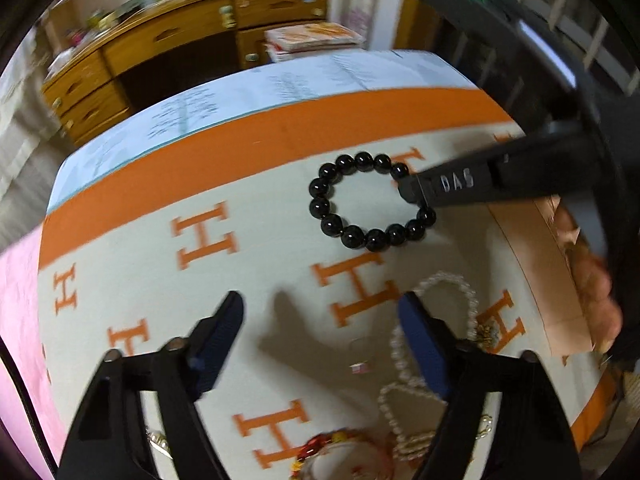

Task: Organize jewelry
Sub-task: 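Grasp the black bead bracelet with the right tool while the left tool reaches the pearl bracelet, then carry the black bracelet toward the tray while the left tool grasps and lifts the pearl bracelet, then lower both bracelets into the pink tray and open both tools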

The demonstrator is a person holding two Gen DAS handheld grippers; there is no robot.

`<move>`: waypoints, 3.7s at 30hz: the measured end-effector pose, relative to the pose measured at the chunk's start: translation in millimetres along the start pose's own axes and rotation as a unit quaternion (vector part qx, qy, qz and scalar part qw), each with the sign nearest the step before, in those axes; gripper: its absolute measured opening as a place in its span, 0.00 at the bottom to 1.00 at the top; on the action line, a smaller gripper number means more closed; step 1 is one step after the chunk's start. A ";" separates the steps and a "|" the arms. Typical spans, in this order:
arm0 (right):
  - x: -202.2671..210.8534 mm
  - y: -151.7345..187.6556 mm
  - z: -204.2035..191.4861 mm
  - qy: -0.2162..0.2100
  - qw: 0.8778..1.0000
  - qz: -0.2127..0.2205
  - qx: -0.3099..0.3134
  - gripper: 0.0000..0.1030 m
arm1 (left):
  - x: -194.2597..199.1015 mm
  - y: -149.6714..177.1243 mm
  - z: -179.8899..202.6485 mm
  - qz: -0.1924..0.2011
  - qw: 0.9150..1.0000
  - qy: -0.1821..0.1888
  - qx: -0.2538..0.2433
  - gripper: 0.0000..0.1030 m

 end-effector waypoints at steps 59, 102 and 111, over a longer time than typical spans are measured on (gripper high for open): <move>190.5 68.5 88.4 -0.121 0.978 0.169 -0.013 0.15 | 113.5 -38.2 43.5 0.048 0.994 0.096 0.024 0.05; 111.2 142.1 161.2 -0.037 0.989 0.135 -0.055 0.31 | 40.6 -91.0 176.3 0.062 0.996 0.058 -0.037 0.62; 123.9 156.0 152.4 -0.054 0.985 0.153 -0.061 0.31 | 86.0 -59.9 156.7 0.116 0.993 0.021 0.004 0.74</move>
Point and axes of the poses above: each gripper's, at about its wrist camera, not at the fingertips, and x roughly against the way its jaws point, z to its right, y to its underside, the point moved 7 cm from there along -x, roughly the way its jaws point, and after that the axes turned 9 degrees about -x, right-handed, at the moved point
